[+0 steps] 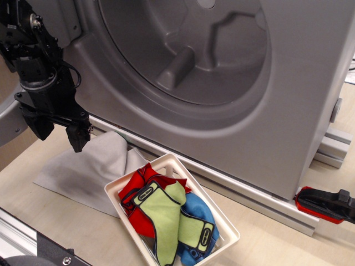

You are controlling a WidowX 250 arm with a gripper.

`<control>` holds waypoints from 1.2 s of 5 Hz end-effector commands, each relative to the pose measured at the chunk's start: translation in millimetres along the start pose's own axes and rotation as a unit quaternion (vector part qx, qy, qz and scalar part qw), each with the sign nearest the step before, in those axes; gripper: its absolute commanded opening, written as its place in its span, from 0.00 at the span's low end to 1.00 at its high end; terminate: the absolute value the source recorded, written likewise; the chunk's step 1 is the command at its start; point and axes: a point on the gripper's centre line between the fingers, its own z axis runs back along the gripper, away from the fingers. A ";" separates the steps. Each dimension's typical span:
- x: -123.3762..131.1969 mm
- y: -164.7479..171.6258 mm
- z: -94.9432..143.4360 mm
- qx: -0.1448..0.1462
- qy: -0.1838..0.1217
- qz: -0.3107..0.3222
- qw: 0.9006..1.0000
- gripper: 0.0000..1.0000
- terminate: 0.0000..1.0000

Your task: Put clothes in laundry machine

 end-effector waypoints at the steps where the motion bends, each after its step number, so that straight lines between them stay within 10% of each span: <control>1: 0.0 0.0 0.0 0.000 0.000 0.000 1.000 1.00 0.00; 4: -5.7 -72.5 32.6 -0.095 0.016 -0.205 0.974 1.00 0.00; 6: -16.5 -100.4 35.8 -0.151 0.016 -0.180 0.972 1.00 0.00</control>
